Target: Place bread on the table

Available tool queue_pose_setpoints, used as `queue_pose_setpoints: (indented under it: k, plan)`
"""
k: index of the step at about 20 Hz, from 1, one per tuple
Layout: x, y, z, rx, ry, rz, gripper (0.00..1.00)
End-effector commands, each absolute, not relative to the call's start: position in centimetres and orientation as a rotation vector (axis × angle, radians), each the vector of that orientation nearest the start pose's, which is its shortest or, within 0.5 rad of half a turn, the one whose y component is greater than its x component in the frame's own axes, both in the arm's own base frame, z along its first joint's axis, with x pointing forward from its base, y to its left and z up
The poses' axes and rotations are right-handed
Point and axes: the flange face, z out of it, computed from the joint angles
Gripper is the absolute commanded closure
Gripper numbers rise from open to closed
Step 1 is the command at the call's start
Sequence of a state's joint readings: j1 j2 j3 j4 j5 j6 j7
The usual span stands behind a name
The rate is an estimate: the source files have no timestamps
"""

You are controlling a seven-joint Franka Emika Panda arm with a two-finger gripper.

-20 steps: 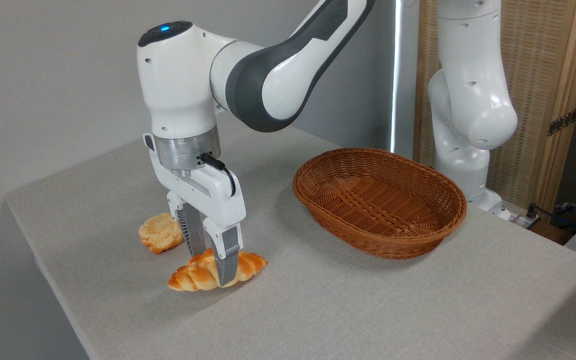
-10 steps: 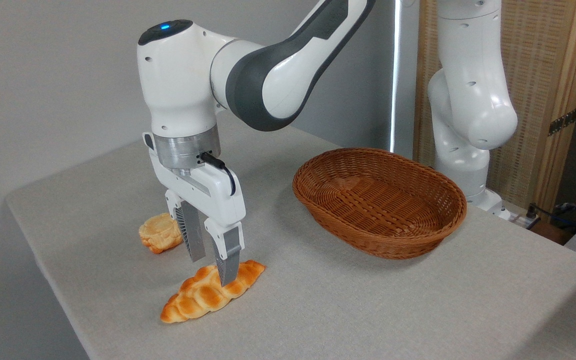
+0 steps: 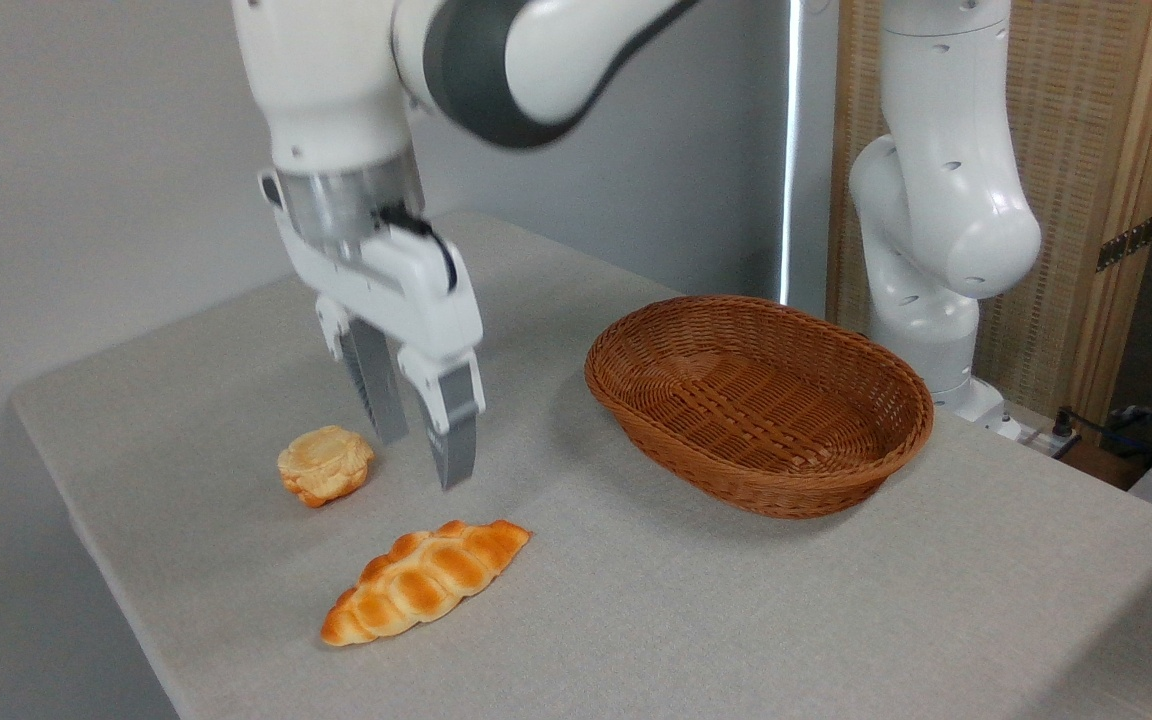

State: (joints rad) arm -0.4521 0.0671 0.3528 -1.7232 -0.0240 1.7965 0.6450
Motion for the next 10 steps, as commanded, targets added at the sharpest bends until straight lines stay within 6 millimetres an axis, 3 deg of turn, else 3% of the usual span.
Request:
queue_pose_setpoints:
  k: [1,4,10]
  plan:
    - [56.9,-5.4,59.0,-2.967,1.12,0.027,0.0]
    - [55.8,-5.4,61.7,-2.965,1.132,-0.004,0.0]
    - [55.5,-5.3,62.1,-2.945,1.154,-0.01,0.0]
